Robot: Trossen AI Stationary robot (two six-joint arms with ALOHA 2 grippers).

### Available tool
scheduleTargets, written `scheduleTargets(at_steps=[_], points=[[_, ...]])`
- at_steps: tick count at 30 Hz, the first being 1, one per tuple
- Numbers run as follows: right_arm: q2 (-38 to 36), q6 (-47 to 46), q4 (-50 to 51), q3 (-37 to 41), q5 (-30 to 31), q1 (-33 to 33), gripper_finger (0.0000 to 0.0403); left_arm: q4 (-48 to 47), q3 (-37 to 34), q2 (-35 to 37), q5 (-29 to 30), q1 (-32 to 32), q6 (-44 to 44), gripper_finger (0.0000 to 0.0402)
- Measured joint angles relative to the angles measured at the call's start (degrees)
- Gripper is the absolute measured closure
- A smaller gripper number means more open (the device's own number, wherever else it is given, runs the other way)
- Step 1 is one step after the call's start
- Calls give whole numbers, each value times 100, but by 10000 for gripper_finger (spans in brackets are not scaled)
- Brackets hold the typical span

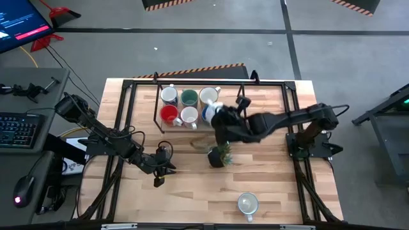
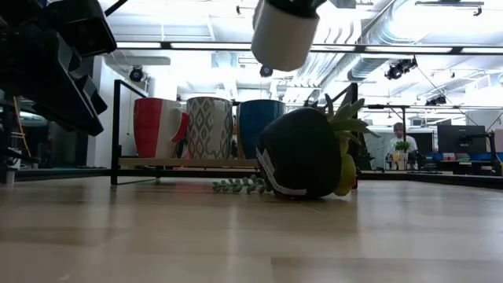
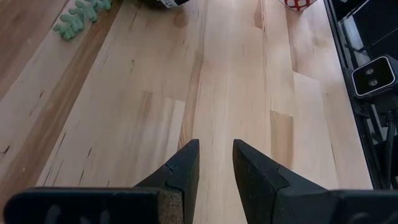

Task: Place coffee mugs
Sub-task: Put the white mug on the shelf

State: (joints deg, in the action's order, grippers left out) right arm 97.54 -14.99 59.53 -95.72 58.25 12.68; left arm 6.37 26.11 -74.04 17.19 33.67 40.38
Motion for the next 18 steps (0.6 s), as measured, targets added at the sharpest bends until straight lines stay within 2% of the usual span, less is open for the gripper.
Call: scheduleTargets(at_steps=[5,11,15,18], points=[[-2,227,297,-117,89,-641,403,-8,0,0,0,0,-2,314],[-61,586,729,-695,21,-1403,403,-35,0,0,-2,0,-8,314],[-93,936,916,-1064,-339,-1942,403,-80,0,0,-2,0,-13,314],[-94,1356,871,-1224,-1015,-2382,403,-93,0,0,-2,-2,-13,314]])
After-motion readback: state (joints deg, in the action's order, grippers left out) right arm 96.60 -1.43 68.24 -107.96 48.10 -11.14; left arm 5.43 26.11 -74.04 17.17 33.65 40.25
